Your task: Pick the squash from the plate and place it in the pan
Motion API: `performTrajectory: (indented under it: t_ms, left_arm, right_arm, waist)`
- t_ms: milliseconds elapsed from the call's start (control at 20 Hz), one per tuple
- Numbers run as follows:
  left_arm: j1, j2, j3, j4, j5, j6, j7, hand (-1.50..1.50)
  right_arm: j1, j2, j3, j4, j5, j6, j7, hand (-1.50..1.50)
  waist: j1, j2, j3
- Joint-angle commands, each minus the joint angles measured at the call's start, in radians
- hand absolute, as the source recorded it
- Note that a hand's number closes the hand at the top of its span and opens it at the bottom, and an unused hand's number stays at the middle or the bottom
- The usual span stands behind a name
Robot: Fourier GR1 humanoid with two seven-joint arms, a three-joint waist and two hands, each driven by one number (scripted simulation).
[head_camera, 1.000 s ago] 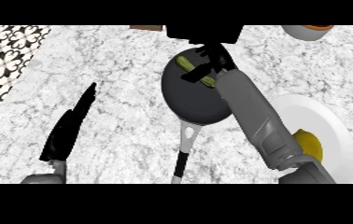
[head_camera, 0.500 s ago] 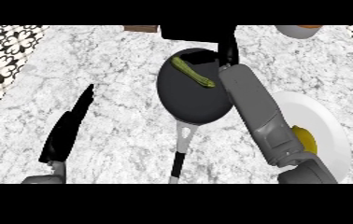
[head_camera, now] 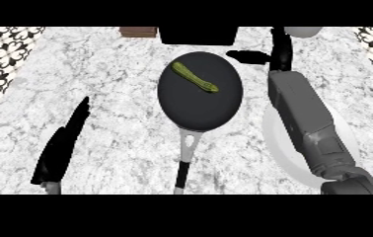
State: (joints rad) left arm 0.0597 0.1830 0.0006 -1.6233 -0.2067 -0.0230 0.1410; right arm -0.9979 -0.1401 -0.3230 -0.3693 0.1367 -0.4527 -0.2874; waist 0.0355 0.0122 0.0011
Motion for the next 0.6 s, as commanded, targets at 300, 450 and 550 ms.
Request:
performTrajectory:
  t_ms: [300, 450, 550]
  left_arm:
    - [0.006, 0.034, 0.076, 0.078, 0.029, -0.024, -0.079, 0.0]
    - [0.021, 0.003, 0.043, 0.015, 0.02, -0.02, -0.029, 0.0]
    - [-0.001, 0.013, 0.048, 0.005, 0.007, -0.017, 0.007, 0.0]
  right_arm:
    - [0.184, -0.235, -0.031, -0.045, -0.042, 0.228, -0.151, -1.5]
    - [0.243, -0.285, -0.031, -0.103, -0.066, 0.31, -0.129, -1.5]
    - [0.263, -0.338, -0.05, -0.059, -0.074, 0.359, -0.184, -1.5]
  waist:
    - [-0.028, -0.007, -0.001]
    - [-0.035, -0.012, -0.001]
    - [-0.027, -0.008, 0.0]
